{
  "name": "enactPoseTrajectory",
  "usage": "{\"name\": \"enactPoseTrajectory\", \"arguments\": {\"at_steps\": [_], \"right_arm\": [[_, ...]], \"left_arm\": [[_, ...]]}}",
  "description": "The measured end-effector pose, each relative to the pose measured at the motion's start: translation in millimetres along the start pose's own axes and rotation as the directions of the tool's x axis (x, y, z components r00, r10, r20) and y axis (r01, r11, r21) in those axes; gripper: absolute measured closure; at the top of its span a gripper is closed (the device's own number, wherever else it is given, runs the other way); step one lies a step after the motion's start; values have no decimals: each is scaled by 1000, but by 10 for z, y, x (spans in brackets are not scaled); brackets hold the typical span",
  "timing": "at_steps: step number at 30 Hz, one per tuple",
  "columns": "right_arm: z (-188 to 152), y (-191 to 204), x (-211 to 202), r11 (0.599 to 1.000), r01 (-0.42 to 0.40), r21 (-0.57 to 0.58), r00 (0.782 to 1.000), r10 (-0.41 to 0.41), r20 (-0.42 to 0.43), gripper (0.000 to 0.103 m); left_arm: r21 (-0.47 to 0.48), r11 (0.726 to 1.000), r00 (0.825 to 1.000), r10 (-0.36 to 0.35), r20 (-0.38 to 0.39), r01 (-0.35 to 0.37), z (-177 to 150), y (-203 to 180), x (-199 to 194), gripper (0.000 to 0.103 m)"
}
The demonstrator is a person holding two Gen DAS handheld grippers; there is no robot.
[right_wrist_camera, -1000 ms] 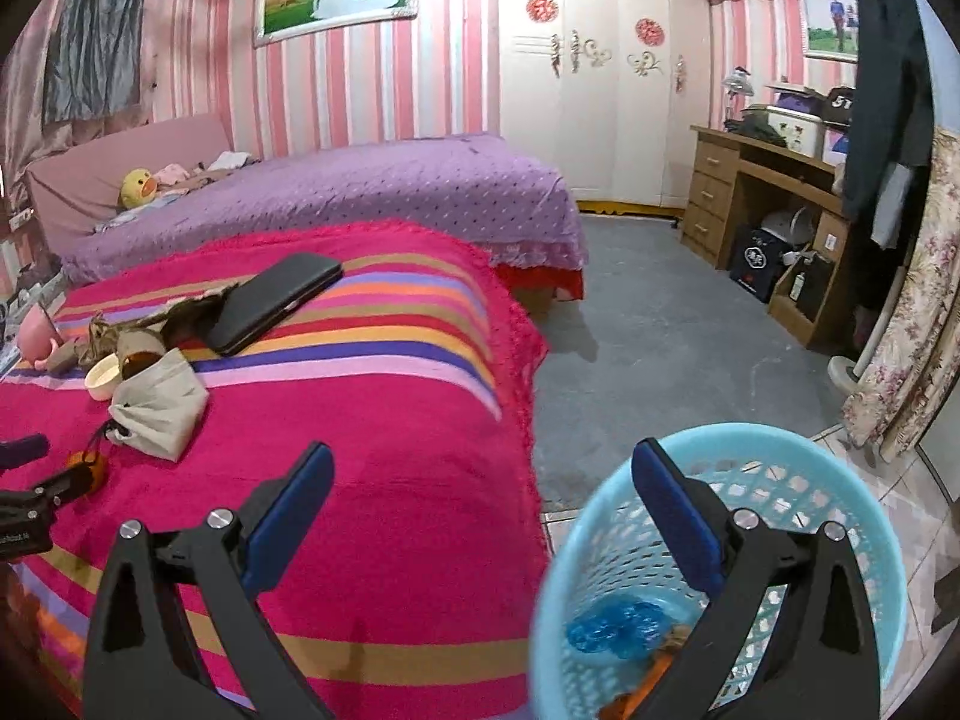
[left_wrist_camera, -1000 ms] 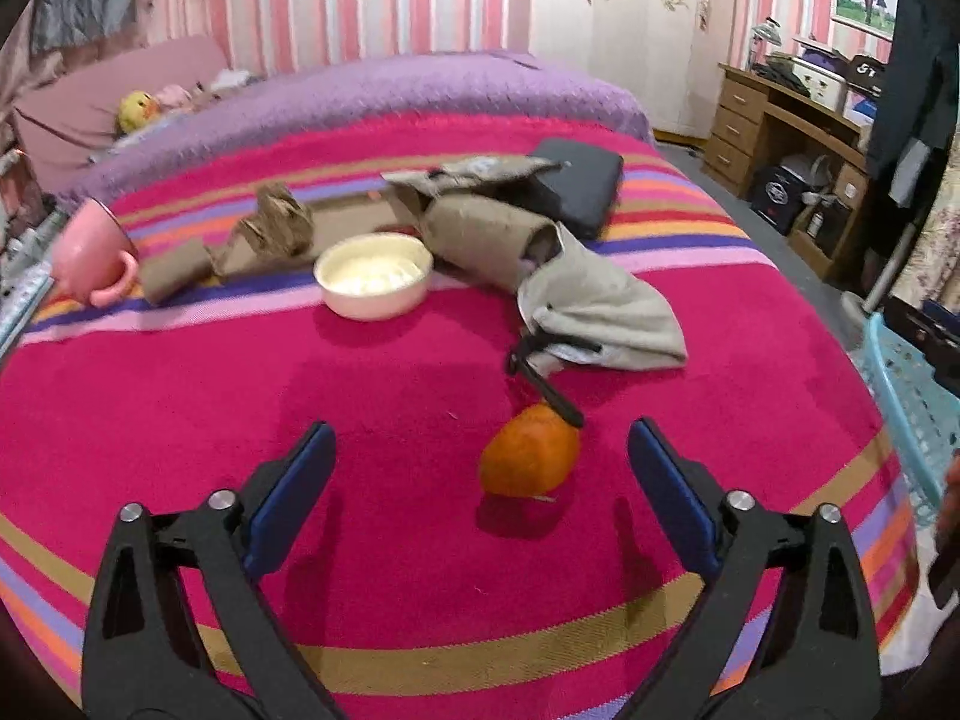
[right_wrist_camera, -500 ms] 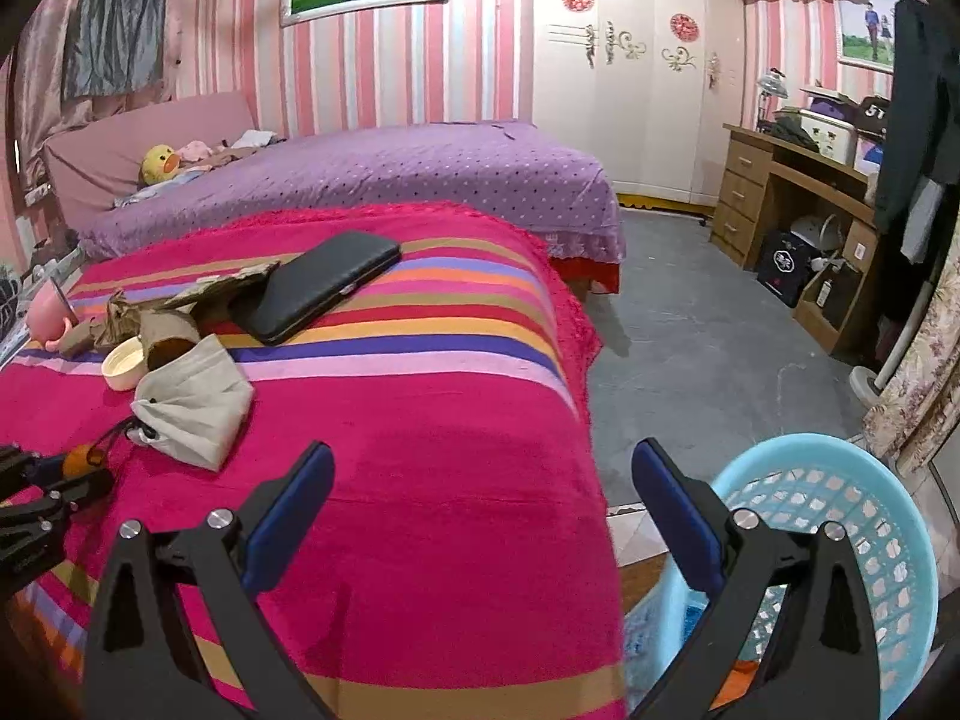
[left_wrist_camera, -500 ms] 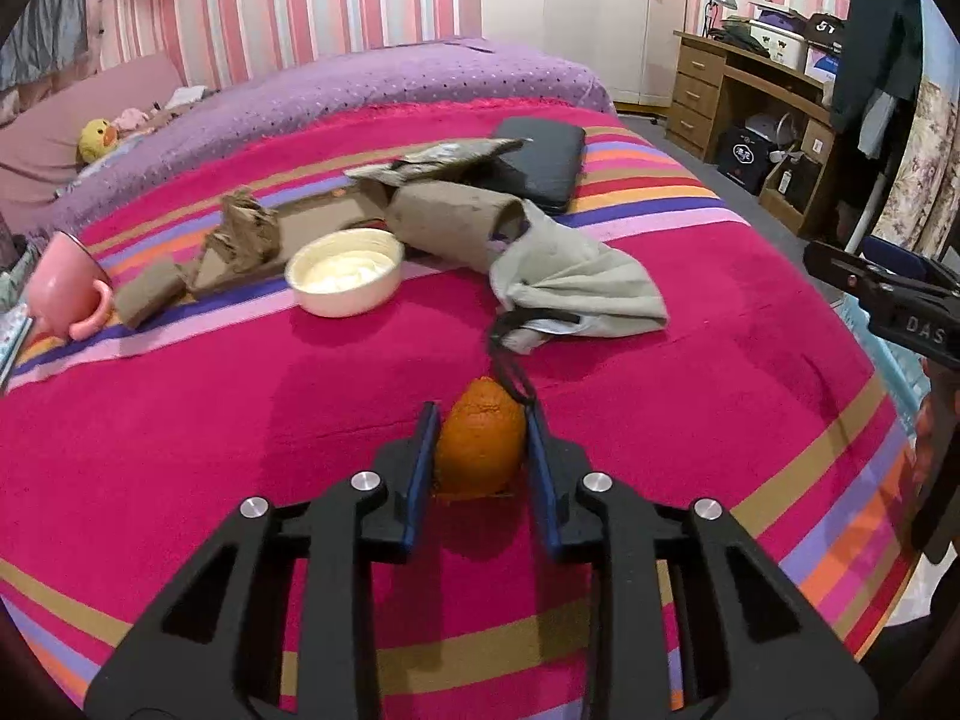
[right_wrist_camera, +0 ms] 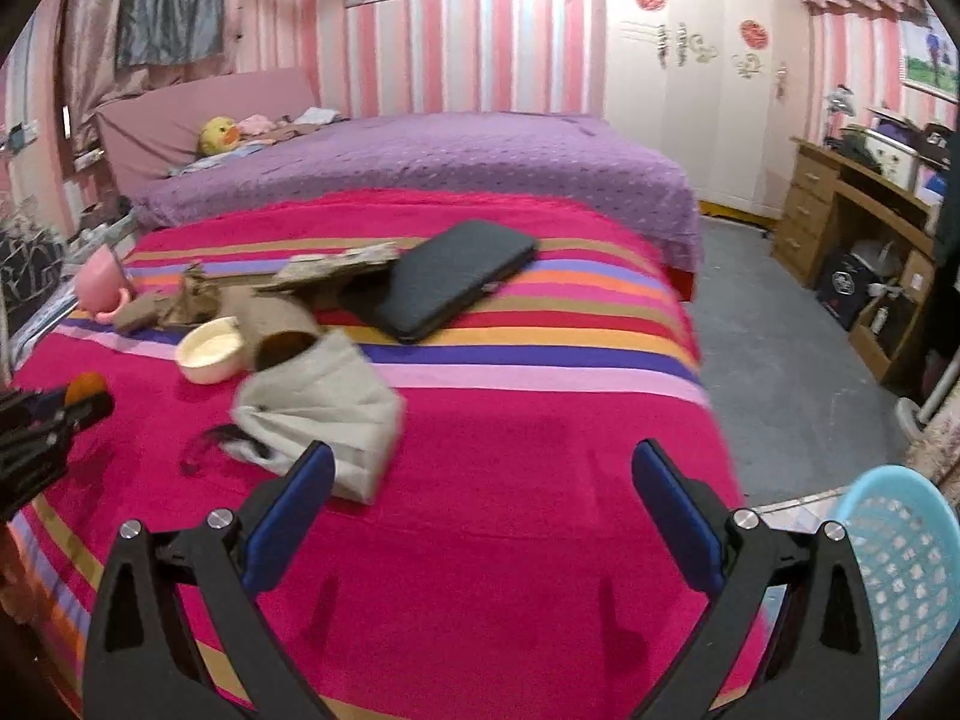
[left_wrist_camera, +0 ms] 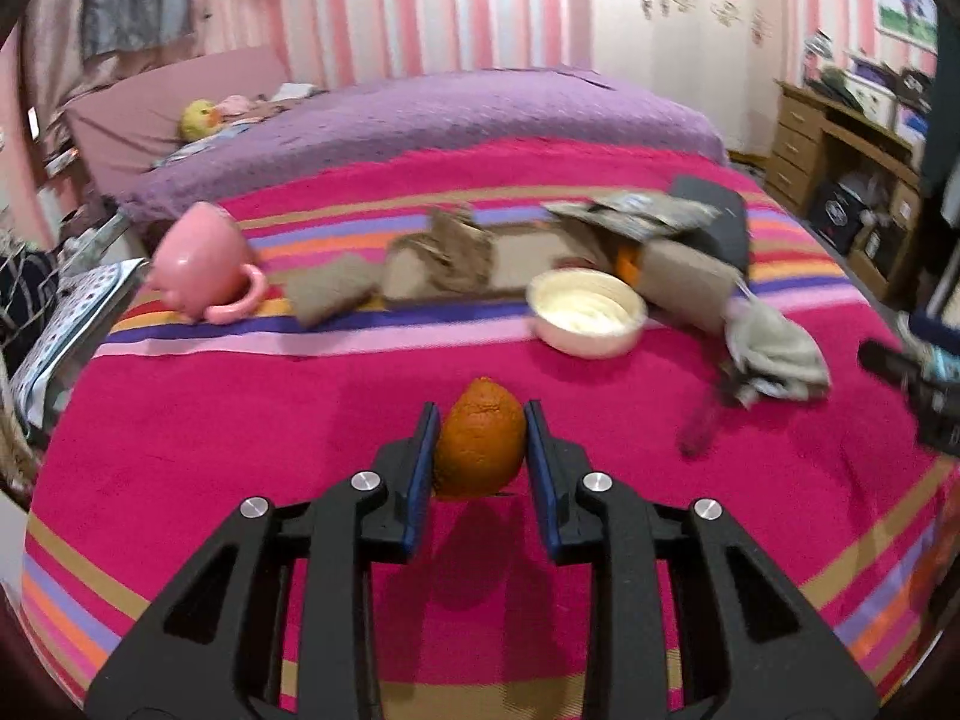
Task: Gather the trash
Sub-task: 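Grasp the beige cloth pouch with the right tool while the left tool holds the tangerine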
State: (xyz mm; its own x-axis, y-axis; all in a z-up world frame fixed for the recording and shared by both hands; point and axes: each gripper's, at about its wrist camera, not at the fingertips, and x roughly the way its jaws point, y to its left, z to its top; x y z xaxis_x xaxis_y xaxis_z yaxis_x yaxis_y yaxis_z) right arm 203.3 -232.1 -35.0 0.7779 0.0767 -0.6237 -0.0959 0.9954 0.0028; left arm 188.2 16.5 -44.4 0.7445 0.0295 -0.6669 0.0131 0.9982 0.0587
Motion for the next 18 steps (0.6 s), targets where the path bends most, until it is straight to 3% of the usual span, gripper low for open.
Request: {"name": "enactPoseTrajectory", "arguments": {"at_steps": [7, 13, 18], "right_arm": [[84, 334, 276, 996, -71, -51, 996, 68, -57, 8], [42, 511, 413, 983, -156, -101, 981, 142, -132, 47], [11, 540, 371, 974, -192, -120, 976, 177, -127, 65]], "left_arm": [[-42, 997, 998, 59, 25, -58, 58, 195, 1, 76], [-82, 994, 997, 79, 5, -78, 63, 320, 92, 76], [-81, 995, 998, 66, 6, -65, 74, 260, 108, 76]]}}
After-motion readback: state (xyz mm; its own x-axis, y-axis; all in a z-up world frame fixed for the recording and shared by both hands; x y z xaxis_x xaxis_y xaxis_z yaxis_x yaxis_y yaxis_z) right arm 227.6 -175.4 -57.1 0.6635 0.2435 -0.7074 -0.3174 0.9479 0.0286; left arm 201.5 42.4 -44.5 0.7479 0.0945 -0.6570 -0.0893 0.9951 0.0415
